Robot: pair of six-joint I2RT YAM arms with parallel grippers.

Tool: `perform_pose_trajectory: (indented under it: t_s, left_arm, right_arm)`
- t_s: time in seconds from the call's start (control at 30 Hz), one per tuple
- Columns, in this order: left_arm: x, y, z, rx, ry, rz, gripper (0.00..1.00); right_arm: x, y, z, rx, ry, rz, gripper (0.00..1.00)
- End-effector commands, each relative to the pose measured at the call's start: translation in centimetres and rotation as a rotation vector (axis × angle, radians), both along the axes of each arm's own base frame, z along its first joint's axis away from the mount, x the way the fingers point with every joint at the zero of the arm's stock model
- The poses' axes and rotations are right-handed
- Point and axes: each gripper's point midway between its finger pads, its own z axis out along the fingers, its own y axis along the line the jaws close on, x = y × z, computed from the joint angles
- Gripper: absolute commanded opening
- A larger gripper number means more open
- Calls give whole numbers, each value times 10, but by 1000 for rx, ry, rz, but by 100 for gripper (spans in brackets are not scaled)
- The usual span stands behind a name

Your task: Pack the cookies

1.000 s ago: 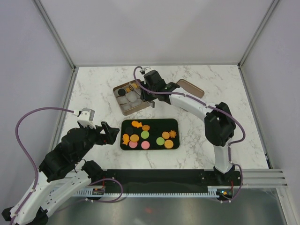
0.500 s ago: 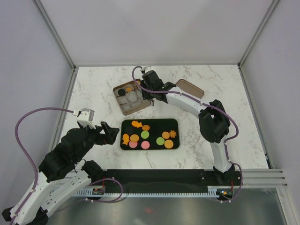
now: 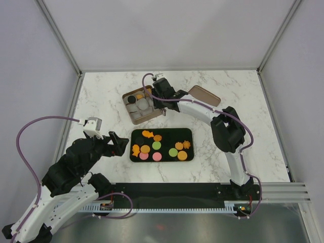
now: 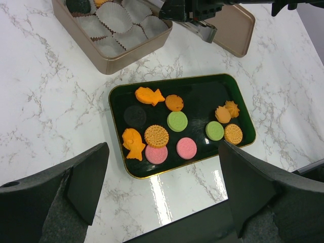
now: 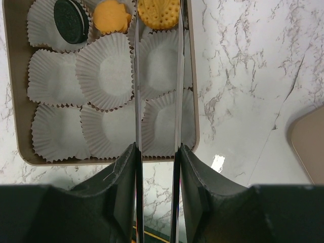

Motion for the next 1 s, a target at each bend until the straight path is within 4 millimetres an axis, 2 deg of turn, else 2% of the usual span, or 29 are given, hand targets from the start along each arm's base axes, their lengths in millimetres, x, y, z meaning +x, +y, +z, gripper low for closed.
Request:
perform_pose_trajectory:
  t_s: [0.0,0.37,0.97]
  left_arm:
    - [5,-1,5,-24,-18,21,97]
    - [5,-2,5,-25,-16,20,97]
    - [6,-2,6,-23,-16,20,97]
  right_arm:
    - [10,5,14,40,-45,-21,41]
    - [11,4,21,52,-50,-25,50]
    - [6,1,44,81,-63,-35,55]
